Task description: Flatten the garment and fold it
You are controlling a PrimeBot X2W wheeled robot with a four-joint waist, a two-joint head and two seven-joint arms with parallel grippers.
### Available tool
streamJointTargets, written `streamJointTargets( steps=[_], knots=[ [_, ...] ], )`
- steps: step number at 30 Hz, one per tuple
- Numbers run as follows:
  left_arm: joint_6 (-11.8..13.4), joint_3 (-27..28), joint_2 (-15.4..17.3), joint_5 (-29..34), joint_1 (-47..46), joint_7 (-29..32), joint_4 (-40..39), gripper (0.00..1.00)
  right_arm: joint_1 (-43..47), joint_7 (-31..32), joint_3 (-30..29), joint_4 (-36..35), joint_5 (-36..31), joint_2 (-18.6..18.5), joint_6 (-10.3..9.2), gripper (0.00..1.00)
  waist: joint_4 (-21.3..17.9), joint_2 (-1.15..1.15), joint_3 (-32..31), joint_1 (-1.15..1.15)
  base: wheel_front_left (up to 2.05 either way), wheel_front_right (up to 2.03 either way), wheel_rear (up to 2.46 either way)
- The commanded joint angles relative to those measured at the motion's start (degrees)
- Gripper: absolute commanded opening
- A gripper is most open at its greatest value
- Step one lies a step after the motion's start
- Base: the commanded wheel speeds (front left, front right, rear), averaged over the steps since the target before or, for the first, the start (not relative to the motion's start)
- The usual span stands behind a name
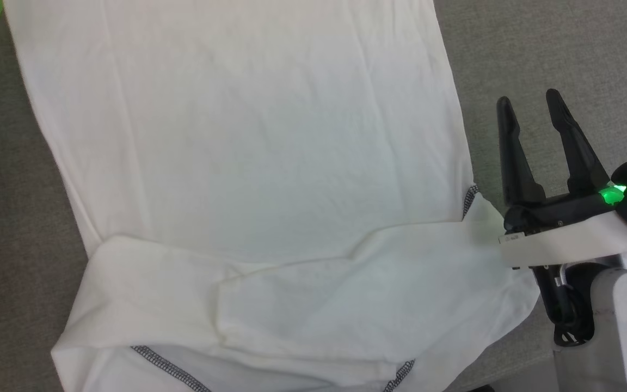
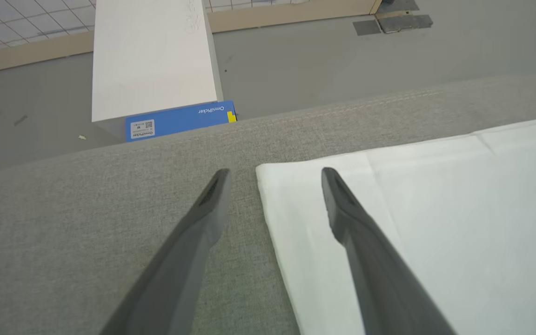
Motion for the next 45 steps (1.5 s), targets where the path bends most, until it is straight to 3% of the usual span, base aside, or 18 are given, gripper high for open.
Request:
streamJointTargets(
  steps=[1,4,12,13,14,15,23,29,39,45],
  knots=[
    [1.28,-0.02,1.16,0.76,-0.95,2.07,0.15,1.0,-0.77,-0.71,0.17,0.06,0.5,0.15,-0.09,1.0,-3.65,0.0,3.91,-0.01,0.0,0.0,0.0],
    [4.32,0.61,2.16,1.03,-1.21,6.43,-0.87,1.0,-0.84,-1.42,0.46,0.26,1.02,0.15,-0.09,1.0,-4.21,0.0,4.86,-0.01,0.0,0.0,0.0],
    [8.76,0.7,3.64,1.81,0.39,12.93,-4.93,1.0,-1.99,-2.5,1.35,1.15,1.91,0.15,-0.09,1.0,-4.72,0.0,6.5,-0.01,0.0,0.0,0.0],
    [9.11,0.53,3.96,2.08,0.66,13.7,-5.29,0.58,-2.14,-2.53,1.48,1.25,1.94,0.15,-0.09,1.0,-4.74,0.0,6.6,-0.01,0.0,0.0,0.0],
    [9.41,0.28,4.44,2.48,0.98,14.5,-5.83,0.33,-2.3,-2.49,1.66,1.35,1.93,0.15,-0.09,1.0,-4.77,0.0,6.7,-0.01,0.0,0.0,0.0],
    [9.6,0.18,4.8,2.73,1.17,14.87,-6.35,0.0,-2.45,-2.47,1.76,1.39,1.92,0.15,-0.09,1.0,-4.79,0.0,6.78,-0.01,0.0,0.0,0.0],
    [9.36,-0.3,5.76,3.44,1.95,12.83,-9.9,0.0,-7.0,-0.5,3.64,0.76,-1.08,0.16,-0.09,1.0,-4.1,0.0,7.36,-0.01,0.0,0.0,0.0],
    [8.28,-0.97,4.76,2.53,1.78,11.44,-9.68,0.0,-21.85,6.77,5.93,3.42,-2.44,-1.42,-0.09,1.0,-2.69,0.0,7.67,-0.01,0.0,0.0,0.0],
    [6.24,-3.47,1.45,1.12,-0.96,10.76,-9.71,0.0,-50.65,25.42,0.67,28.07,2.8,-0.7,-0.09,1.0,2.52,0.0,10.1,-0.01,0.0,0.0,0.0],
    [5.22,-4.56,-0.37,0.42,-2.09,9.27,-9.45,0.0,-59.02,33.69,-1.98,39.1,-2.71,-1.39,-0.09,1.0,5.36,0.0,11.55,-0.01,0.0,0.0,0.0]
  ],
)
